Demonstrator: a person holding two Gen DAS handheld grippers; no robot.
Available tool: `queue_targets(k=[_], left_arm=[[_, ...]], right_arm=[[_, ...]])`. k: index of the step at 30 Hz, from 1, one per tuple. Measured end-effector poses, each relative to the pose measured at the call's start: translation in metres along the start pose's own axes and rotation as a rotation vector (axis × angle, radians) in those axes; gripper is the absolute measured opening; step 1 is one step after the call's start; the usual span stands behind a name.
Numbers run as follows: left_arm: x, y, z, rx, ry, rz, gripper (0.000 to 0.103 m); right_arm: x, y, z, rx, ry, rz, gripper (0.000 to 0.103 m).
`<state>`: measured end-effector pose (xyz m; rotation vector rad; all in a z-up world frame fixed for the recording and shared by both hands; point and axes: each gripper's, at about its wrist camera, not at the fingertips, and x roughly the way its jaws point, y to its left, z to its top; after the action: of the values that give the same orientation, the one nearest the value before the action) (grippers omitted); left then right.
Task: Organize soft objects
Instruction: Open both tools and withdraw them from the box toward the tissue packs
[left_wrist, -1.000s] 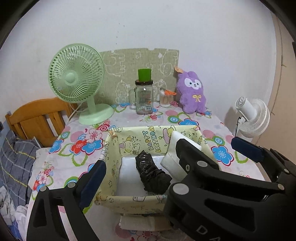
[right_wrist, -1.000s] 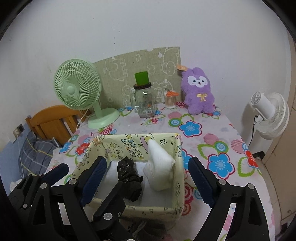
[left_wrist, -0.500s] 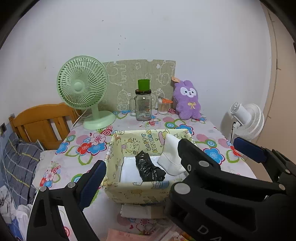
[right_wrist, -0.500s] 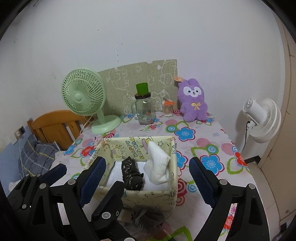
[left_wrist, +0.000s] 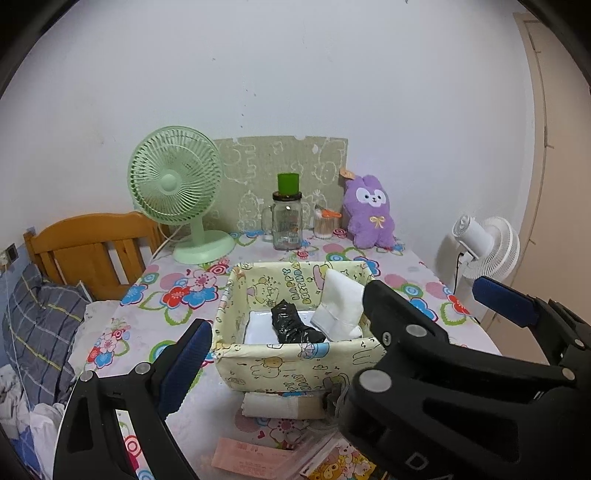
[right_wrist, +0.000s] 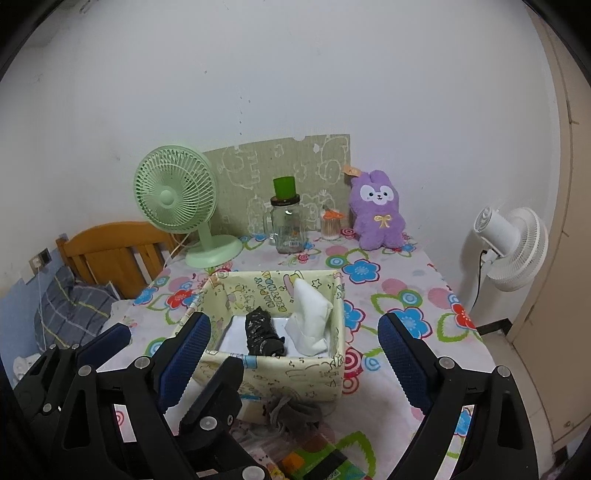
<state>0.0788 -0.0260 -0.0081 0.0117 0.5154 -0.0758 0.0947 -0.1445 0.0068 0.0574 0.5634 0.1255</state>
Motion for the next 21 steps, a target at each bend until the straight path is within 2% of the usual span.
queue_targets(k=[6, 14, 18, 21], left_arm=[[-0.010, 0.002, -0.009, -0.009, -0.006, -0.011, 0.097], [-0.012, 0.008, -0.025, -0.035, 0.020, -0.005, 0.097], [-0.017, 0.009, -0.034, -0.025, 0.011, 0.025, 0.097], [-0.018, 0.009, -0.040, -0.022, 0.014, 0.015, 0.097]], right_arm=[[-0.014, 0.003, -0.009, -0.013, -0.014, -0.047, 0.094], [-0.021, 0.007, -0.025, -0.033, 0.001, -0.020, 0.094], [-0.025, 0.008, -0.035, -0.037, -0.007, -0.012, 0.094], [-0.027, 0.008, -0.041, -0.035, -0.006, 0.001, 0.094]])
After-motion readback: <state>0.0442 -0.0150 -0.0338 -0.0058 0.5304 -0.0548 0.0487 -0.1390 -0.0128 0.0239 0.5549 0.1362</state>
